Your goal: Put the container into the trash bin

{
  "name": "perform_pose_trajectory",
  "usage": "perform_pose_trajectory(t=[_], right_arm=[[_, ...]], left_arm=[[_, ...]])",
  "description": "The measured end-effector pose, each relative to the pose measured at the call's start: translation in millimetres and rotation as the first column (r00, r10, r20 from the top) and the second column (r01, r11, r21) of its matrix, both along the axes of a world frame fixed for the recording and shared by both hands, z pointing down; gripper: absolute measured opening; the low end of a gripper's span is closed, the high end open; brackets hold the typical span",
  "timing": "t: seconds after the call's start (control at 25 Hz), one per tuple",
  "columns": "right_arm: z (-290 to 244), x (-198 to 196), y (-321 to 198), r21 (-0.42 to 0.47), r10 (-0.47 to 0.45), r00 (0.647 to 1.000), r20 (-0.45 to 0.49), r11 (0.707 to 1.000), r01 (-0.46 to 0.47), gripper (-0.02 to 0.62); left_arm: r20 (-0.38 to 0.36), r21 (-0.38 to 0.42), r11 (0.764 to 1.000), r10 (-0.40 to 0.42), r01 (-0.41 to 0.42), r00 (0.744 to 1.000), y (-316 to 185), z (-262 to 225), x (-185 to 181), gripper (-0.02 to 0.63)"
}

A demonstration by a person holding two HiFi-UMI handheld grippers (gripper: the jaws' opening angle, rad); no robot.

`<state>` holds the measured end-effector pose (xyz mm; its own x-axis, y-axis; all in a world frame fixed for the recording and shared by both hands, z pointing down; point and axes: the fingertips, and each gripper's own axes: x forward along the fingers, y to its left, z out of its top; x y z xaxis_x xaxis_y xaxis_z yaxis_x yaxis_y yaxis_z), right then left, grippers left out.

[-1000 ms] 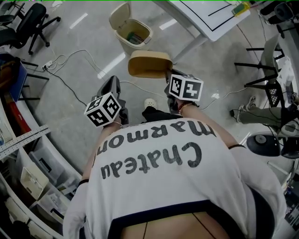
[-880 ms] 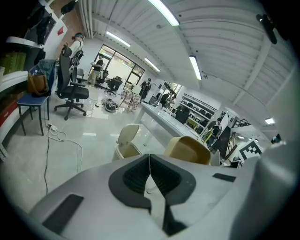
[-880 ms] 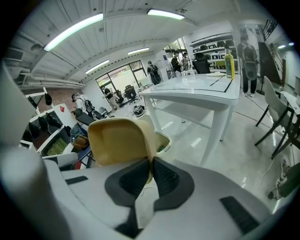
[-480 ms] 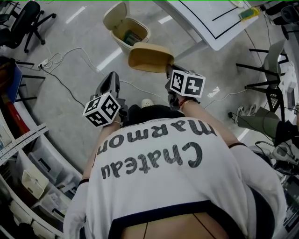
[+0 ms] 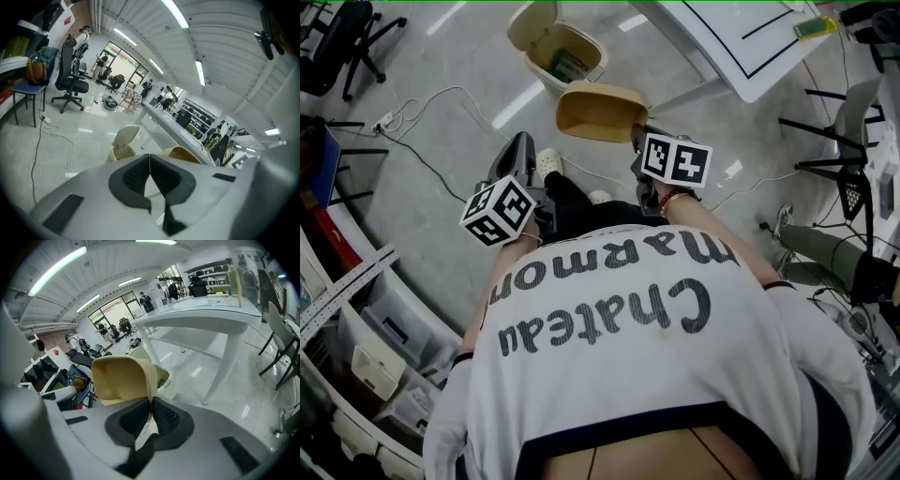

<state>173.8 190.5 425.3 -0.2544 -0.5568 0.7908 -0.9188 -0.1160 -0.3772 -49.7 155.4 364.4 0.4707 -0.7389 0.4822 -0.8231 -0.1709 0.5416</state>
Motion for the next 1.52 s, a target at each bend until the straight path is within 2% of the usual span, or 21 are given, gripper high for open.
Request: perform_pose_trajectory(t=[0.2,0.48,0.76,1.04,1.24,1.52], right_arm=[[-19,-13,-53,0.036,0.054,0.998,0.02,0.998,-0.055,0.04],[-37,-48,-135,0.091,0.14,0.989,0.045,0.985,-0.144,0.04],[-42,-72,-171,0.109,0.209,0.976,0.063,0.97,-0.215,0.04],[-31,-62,-178,0.062,0.245,0.968,0.051,0.967,-0.248,0.04],[-3,-48,-177,0.019,0.259,0.965,0.03,0.966,-0.259,0.04],[58,-35,-184,-0.094,0.252,0.966,0.048,0.965,-0.247,0.04]], left_arm=[[0.011,0.042,0.997,0.064,-0.064,0.998,-60,-22,-12,0.025],[0.032,0.094,0.989,0.108,-0.11,0.994,-148,-47,-53,0.025],[0.038,0.135,0.981,0.136,-0.14,0.99,-204,-54,-87,0.025],[0.008,0.107,0.984,0.144,-0.144,0.99,-223,-47,-87,0.025],[-0.013,0.087,0.987,0.138,-0.136,0.99,-223,-24,-87,0.025],[-0.018,-0.049,0.985,0.166,-0.167,0.986,-213,34,-67,0.025]])
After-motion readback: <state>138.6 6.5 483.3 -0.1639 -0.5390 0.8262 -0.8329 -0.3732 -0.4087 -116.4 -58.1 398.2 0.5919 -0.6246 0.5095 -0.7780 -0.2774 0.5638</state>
